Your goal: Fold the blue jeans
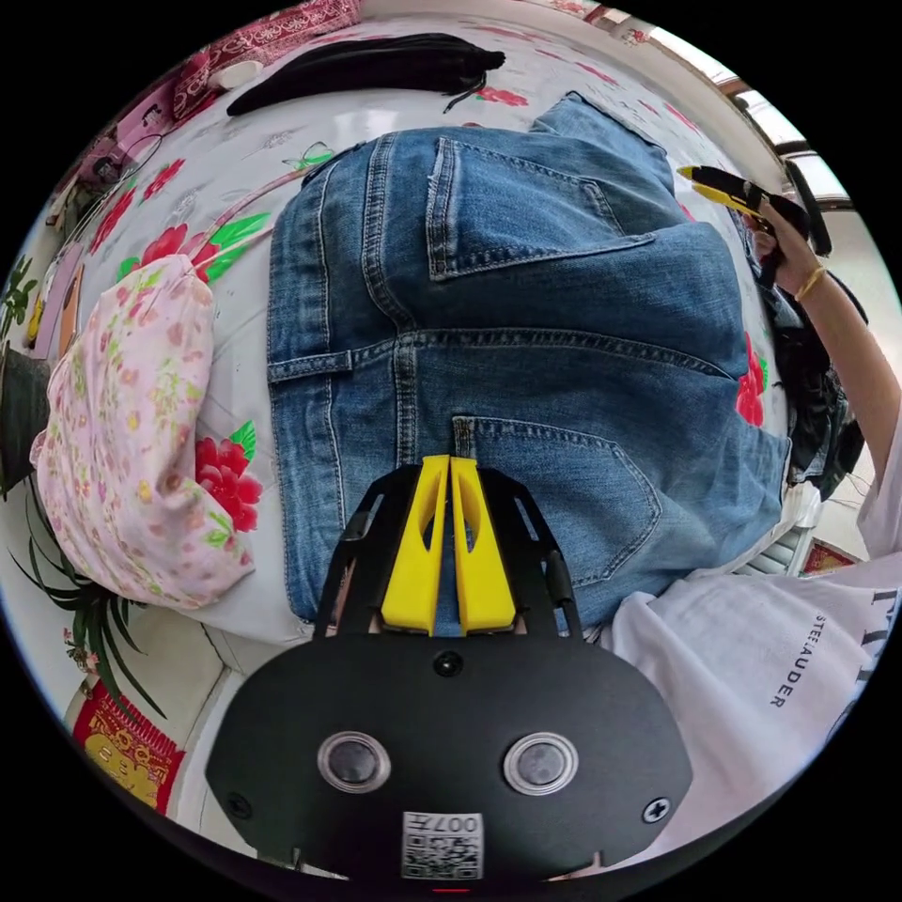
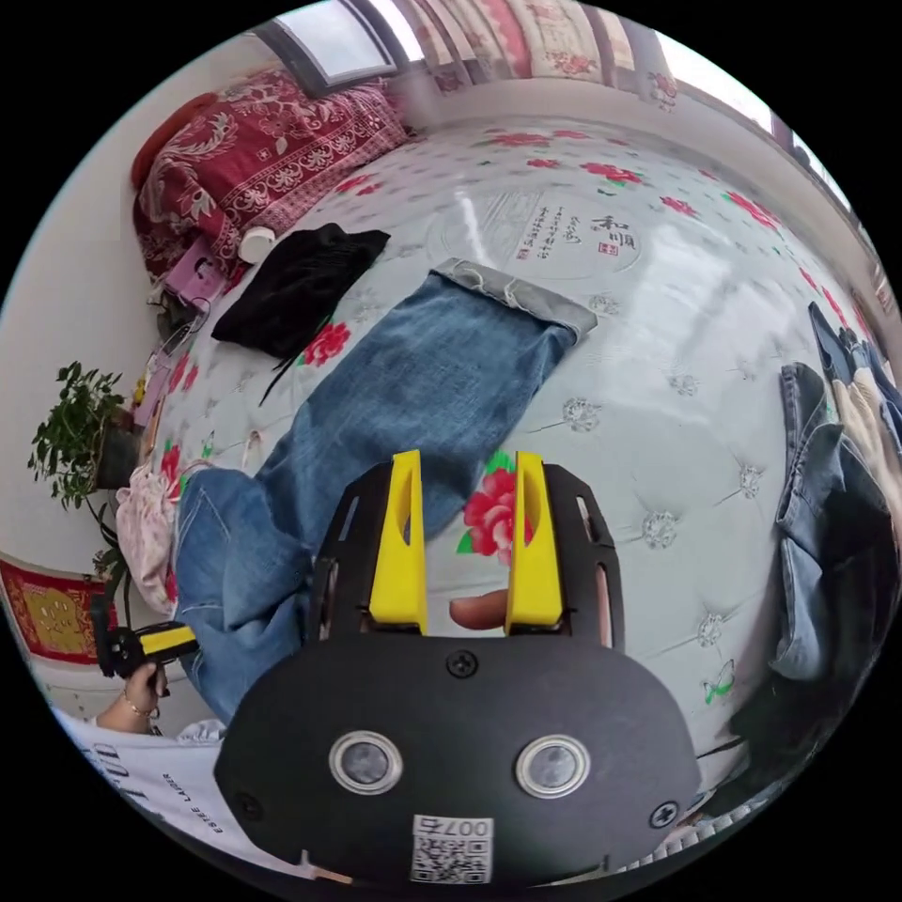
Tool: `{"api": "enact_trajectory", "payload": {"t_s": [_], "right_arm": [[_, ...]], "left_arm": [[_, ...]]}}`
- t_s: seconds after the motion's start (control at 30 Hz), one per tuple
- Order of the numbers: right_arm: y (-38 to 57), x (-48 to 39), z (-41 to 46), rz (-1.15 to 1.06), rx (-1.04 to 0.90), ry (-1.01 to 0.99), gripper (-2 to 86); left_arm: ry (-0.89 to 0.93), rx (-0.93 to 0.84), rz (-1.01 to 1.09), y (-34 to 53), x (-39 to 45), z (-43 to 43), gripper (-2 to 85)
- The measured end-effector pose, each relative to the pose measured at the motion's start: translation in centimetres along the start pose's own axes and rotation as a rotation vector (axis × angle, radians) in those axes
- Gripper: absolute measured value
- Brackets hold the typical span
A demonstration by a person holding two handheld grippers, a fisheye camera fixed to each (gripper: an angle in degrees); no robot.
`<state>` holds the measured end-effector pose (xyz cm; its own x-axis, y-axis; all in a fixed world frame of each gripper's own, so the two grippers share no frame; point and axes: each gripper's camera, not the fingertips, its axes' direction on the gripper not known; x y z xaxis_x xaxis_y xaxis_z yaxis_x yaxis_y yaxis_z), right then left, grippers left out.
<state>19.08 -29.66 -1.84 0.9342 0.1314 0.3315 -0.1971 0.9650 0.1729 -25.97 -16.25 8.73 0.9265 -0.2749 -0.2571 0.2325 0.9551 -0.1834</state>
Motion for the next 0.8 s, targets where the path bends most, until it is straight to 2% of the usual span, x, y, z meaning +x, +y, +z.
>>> {"api": "enact_trajectory", "payload": {"t_s": [0.07,0.1,0.13,0.23,0.3,0.37,0.4,0.47,0.53,0.63,0.7,0.8], "right_arm": [[-1.3,0.3,2.3,0.035,-0.068,0.034,8.0],[-1.5,-0.3,1.8,0.038,0.010,0.121,6.2],[-1.6,-0.7,1.9,0.021,0.033,0.123,5.3],[-1.8,-2.0,1.5,-0.059,0.012,0.172,1.5],[-0.1,0.0,-3.9,-0.002,0.174,0.010,0.4],[3.5,2.4,-10.0,0.084,0.354,-0.044,0.1],[7.1,3.6,-14.2,0.131,0.481,0.014,0.0],[13.6,5.4,-19.5,0.195,0.601,0.161,0.0],[19.5,8.2,-21.9,0.298,0.574,0.265,0.0],[28.1,13.6,-20.3,0.495,0.308,0.255,0.5],[34.0,14.5,-19.3,0.536,0.207,0.201,1.1],[37.7,13.5,-19.5,0.534,0.237,0.182,1.5]], "left_arm": [[-0.071,-0.029,0.031,-0.2,1.7,-0.3,-1.0],[-0.121,-0.043,0.045,-0.2,3.0,-0.4,-1.0],[-0.166,-0.053,0.052,-0.1,4.0,-0.5,-1.0],[-0.235,-0.059,0.062,0.5,5.8,-0.6,-1.0],[-0.228,-0.052,0.032,1.2,5.7,-0.9,-1.0],[-0.175,-0.037,0.008,2.0,4.9,-1.3,-1.0],[-0.123,-0.029,-0.023,2.5,4.1,-1.6,-1.0],[-0.033,-0.020,-0.070,3.3,2.6,-1.8,-1.0],[0.073,-0.010,-0.101,4.4,0.9,-1.9,-1.0],[0.140,-0.011,-0.130,5.7,-0.2,-2.5,-1.0],[0.099,0.055,-0.131,7.0,0.1,-4.8,-1.0],[-0.033,0.204,-0.109,8.7,1.3,-10.1,-1.0]]}}
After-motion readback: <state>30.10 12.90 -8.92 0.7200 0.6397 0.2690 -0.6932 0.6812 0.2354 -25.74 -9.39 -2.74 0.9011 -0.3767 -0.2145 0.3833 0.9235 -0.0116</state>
